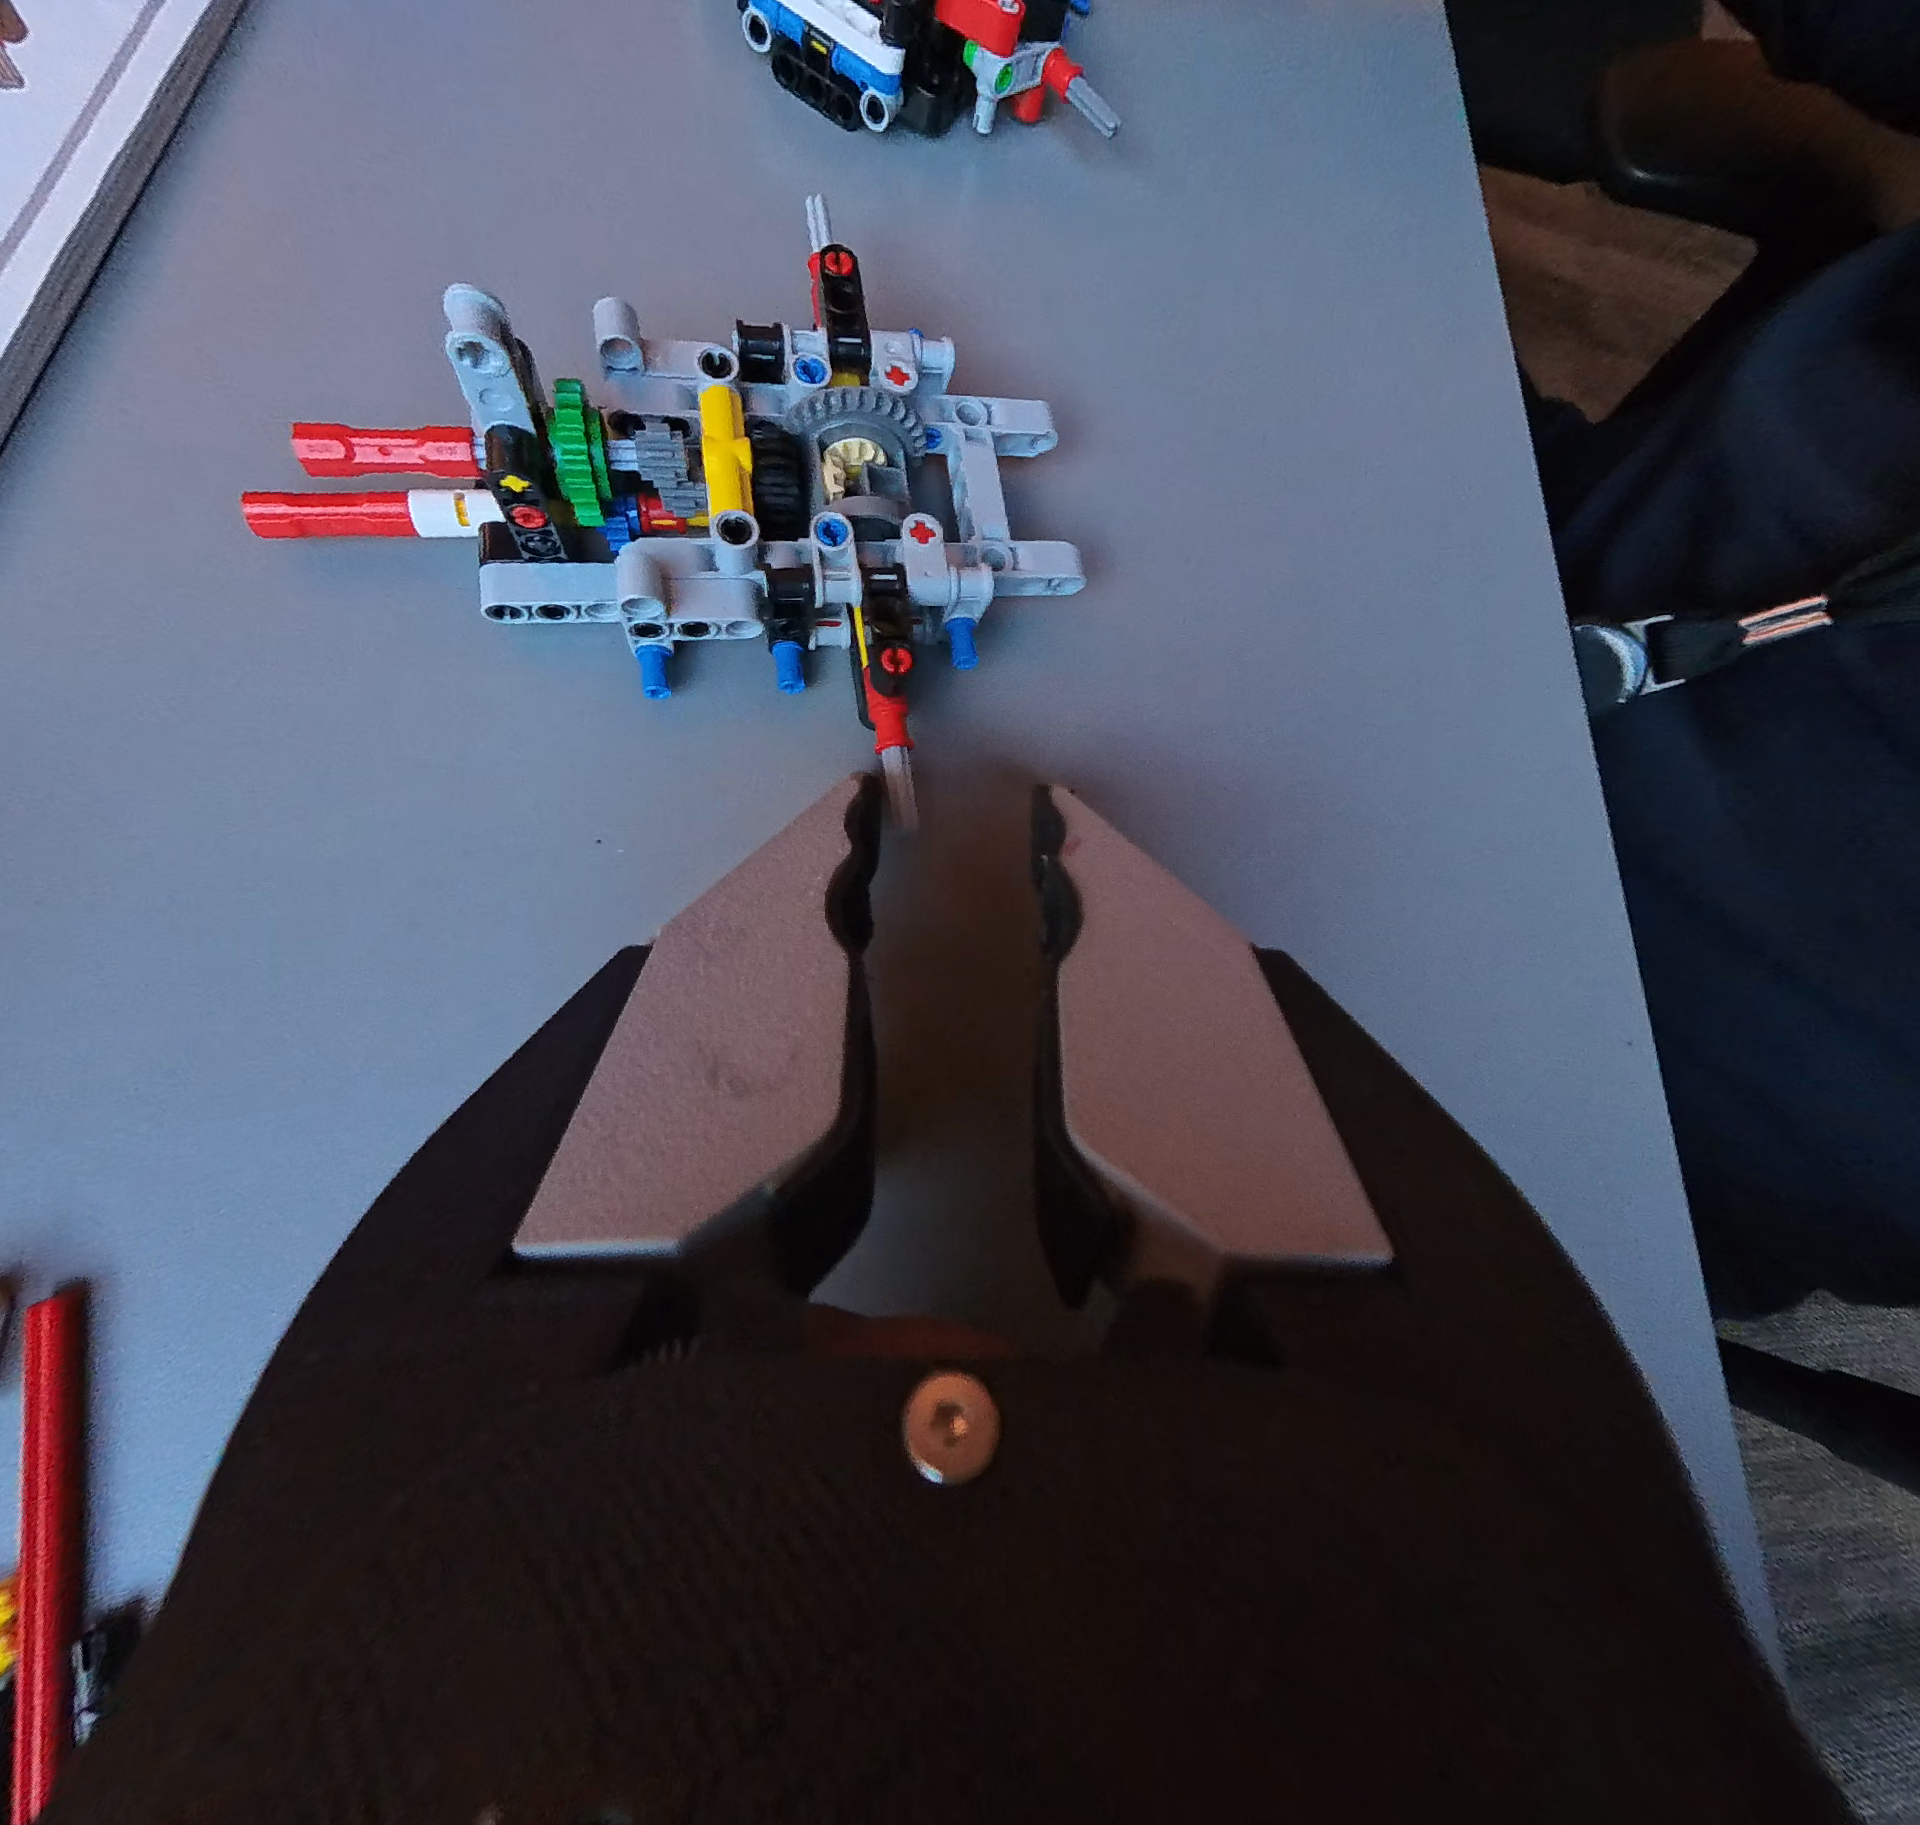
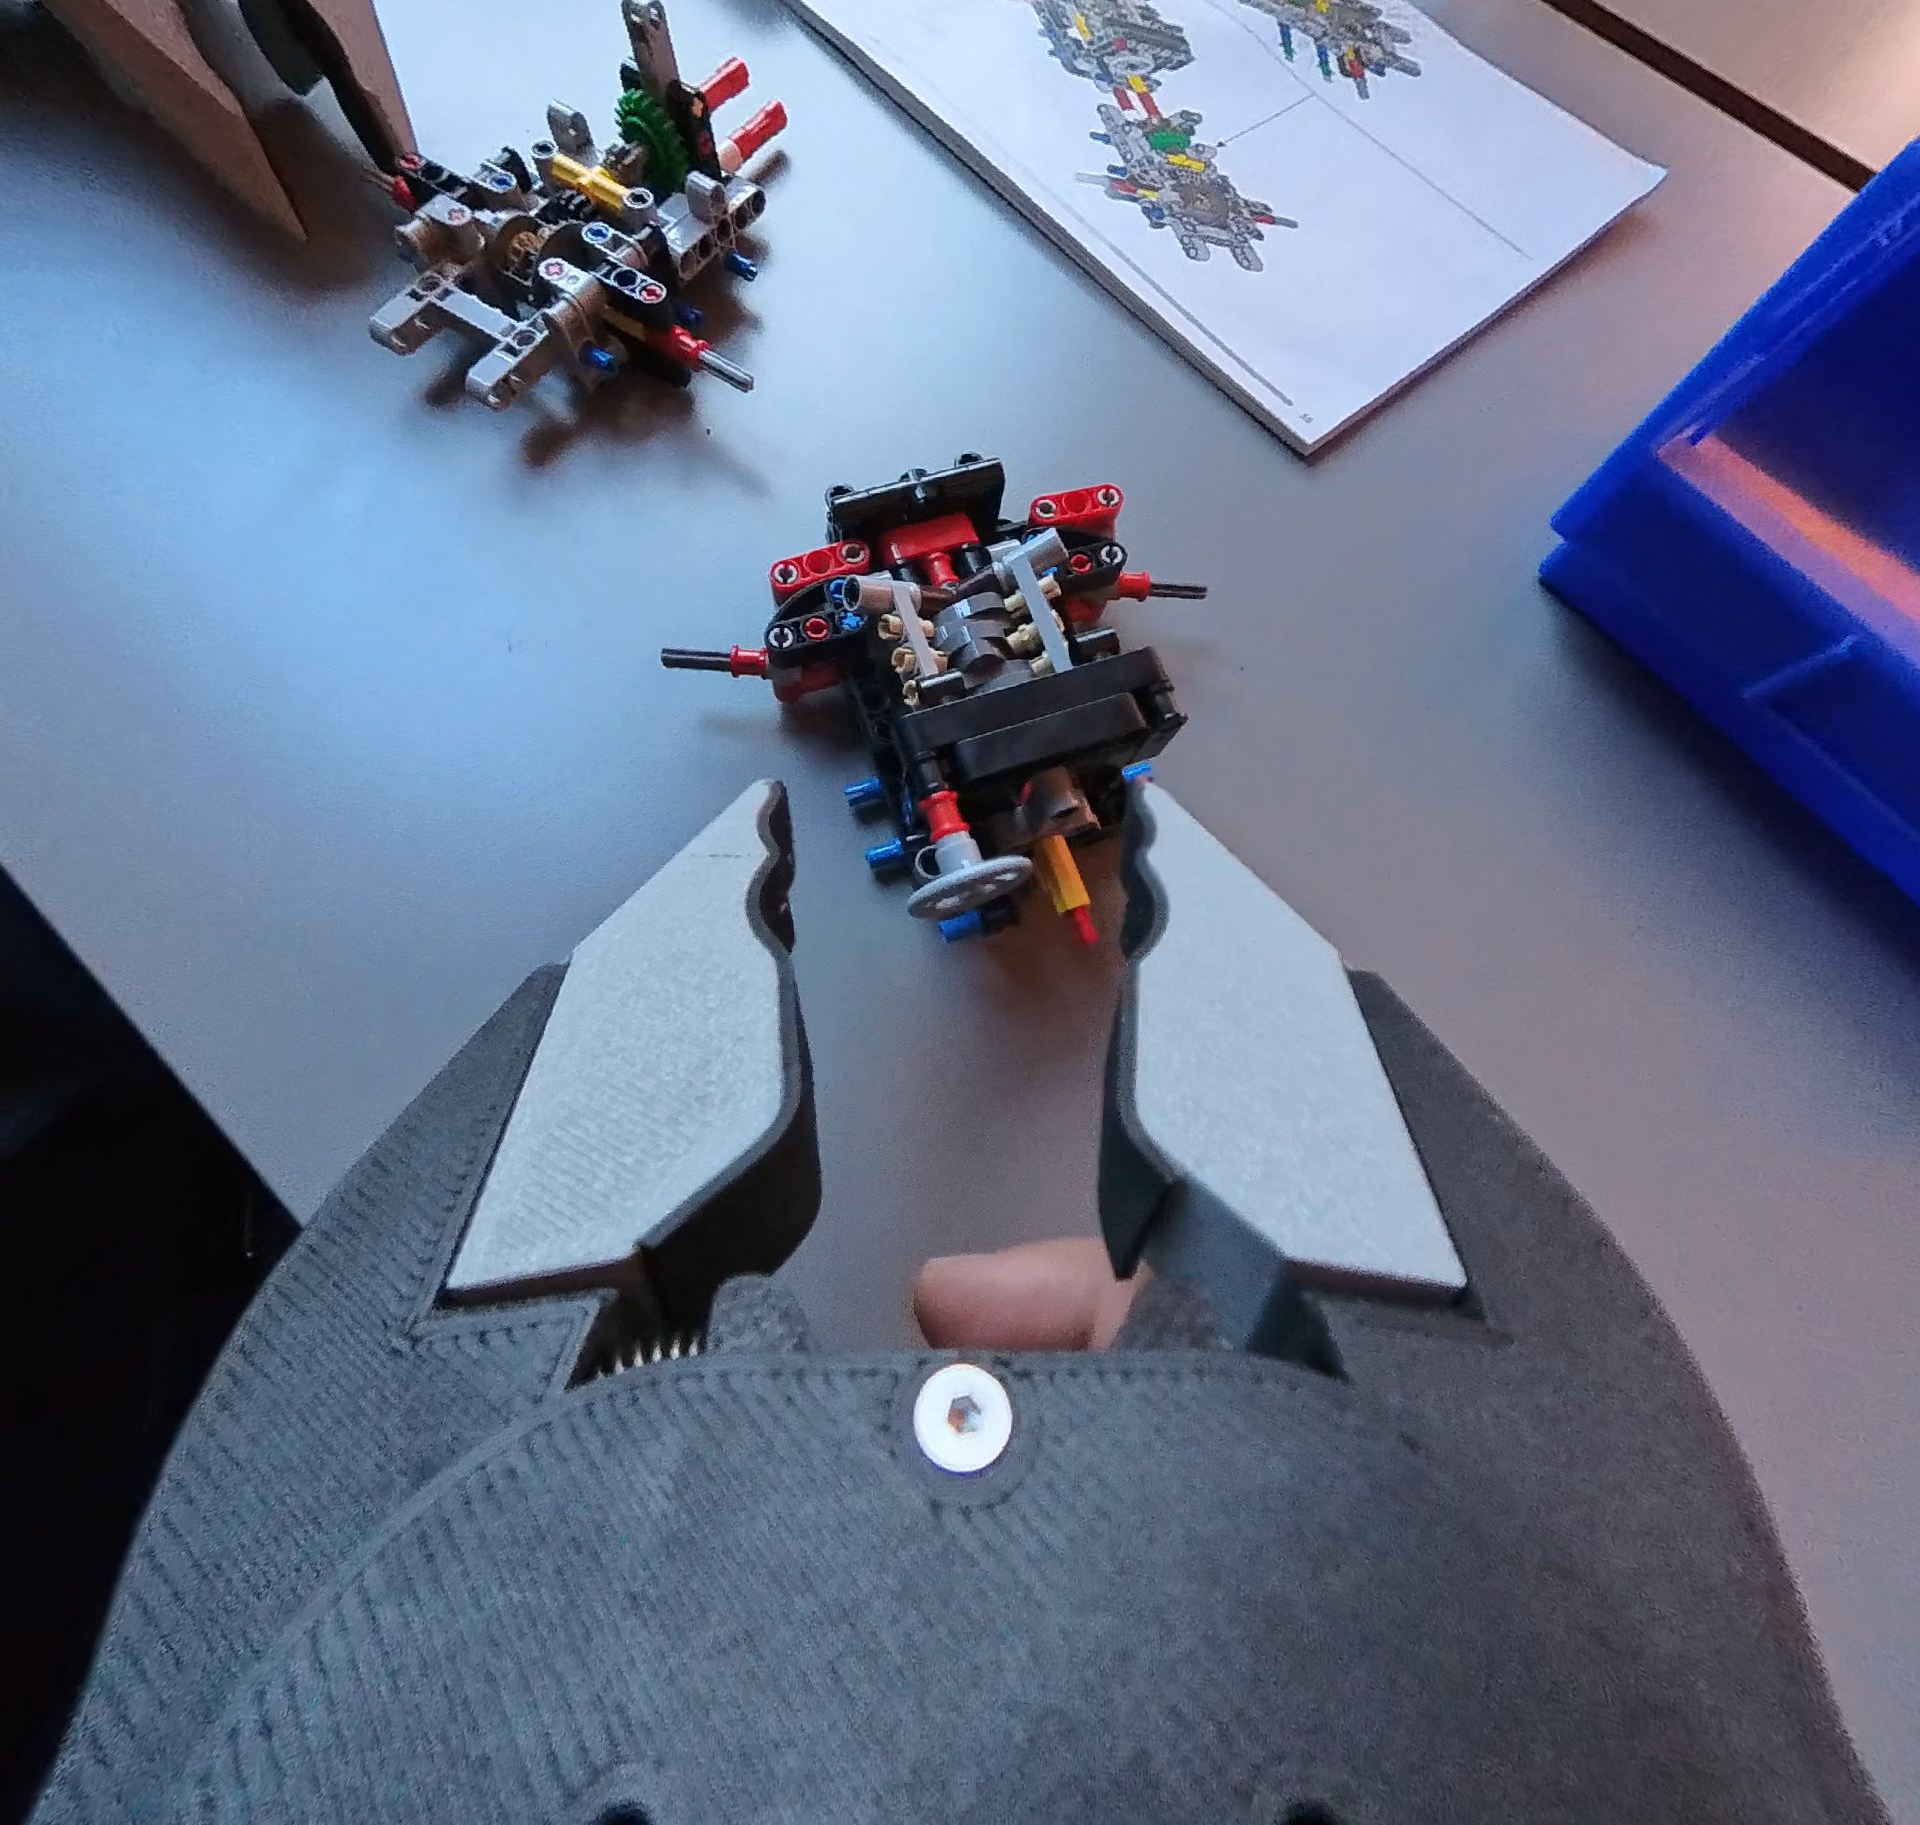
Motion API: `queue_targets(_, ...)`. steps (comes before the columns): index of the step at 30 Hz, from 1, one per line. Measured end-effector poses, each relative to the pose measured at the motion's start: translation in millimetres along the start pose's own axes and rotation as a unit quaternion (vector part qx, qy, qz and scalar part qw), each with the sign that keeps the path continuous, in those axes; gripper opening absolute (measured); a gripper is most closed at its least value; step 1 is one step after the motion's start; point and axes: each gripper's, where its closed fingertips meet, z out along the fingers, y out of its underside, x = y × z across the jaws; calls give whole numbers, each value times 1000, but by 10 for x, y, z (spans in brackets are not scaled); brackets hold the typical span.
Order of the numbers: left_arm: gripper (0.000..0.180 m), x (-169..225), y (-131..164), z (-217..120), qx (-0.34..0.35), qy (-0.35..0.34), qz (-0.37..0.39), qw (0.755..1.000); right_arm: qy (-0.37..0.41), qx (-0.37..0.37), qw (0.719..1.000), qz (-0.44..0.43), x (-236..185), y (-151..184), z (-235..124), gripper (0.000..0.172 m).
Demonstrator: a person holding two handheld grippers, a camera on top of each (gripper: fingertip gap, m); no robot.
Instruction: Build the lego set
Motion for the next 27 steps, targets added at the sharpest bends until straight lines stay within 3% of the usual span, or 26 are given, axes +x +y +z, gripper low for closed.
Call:
queue_targets(8, 25, -12, -3, -3, 2, 6, -13, 1000, 15, -8, 1000, -18, 84, 45, 183, 61)
queue_targets(17, 23, -17, -6, -5, 4, 12, -25, 1000, 49, -8, 999, -17, 262, 67, 361, 40)
queue_targets(27, 23, -16, -7, -5, 5, 13, -32, 999, 96, -5, 995, -22, 552, 37, 419, 42)
